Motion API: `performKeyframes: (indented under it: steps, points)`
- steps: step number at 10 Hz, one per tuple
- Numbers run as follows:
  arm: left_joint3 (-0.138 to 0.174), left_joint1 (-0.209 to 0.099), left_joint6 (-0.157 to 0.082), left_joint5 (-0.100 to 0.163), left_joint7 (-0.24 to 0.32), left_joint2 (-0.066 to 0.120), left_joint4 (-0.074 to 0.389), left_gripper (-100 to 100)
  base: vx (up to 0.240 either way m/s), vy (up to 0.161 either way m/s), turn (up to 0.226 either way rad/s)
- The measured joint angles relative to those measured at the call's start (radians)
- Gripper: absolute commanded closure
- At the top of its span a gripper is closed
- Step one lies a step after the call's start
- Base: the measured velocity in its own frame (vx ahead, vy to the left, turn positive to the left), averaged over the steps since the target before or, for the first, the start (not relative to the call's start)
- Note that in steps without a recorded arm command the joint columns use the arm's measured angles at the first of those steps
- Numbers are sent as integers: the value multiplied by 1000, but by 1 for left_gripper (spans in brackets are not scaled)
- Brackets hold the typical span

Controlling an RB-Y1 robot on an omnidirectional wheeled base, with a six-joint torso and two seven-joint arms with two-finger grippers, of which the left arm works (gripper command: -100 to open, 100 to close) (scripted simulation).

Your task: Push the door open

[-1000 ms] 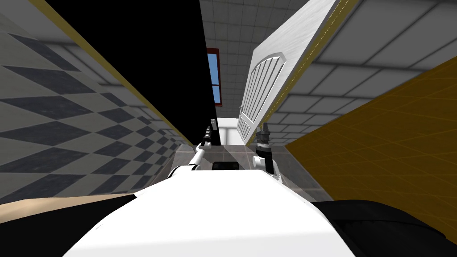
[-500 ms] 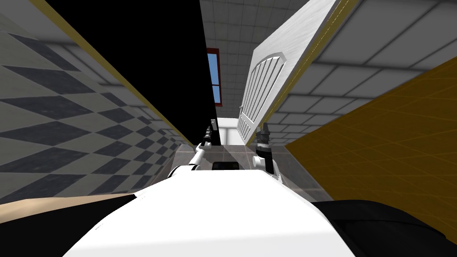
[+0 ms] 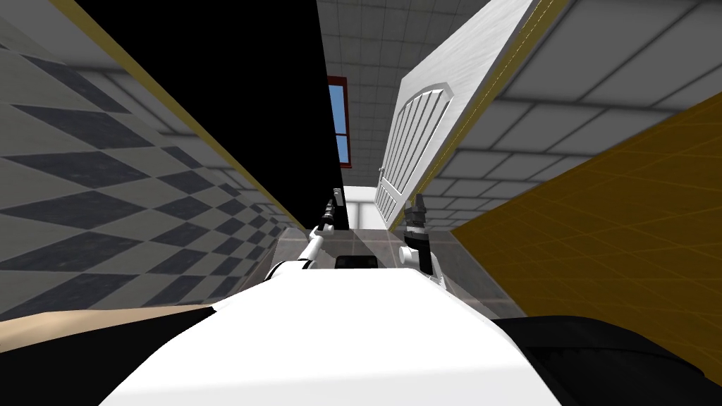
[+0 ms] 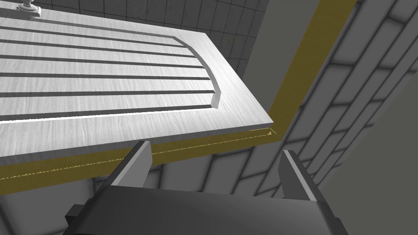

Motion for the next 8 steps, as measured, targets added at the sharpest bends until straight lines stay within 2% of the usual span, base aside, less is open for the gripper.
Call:
performKeyframes:
  steps: [2, 8]
  points:
    - [-10, -1, 3, 2, 10, -1, 2, -100, 0, 0, 0]
    - [-11, 0, 5, 2, 12, -1, 0, -100, 0, 0, 1]
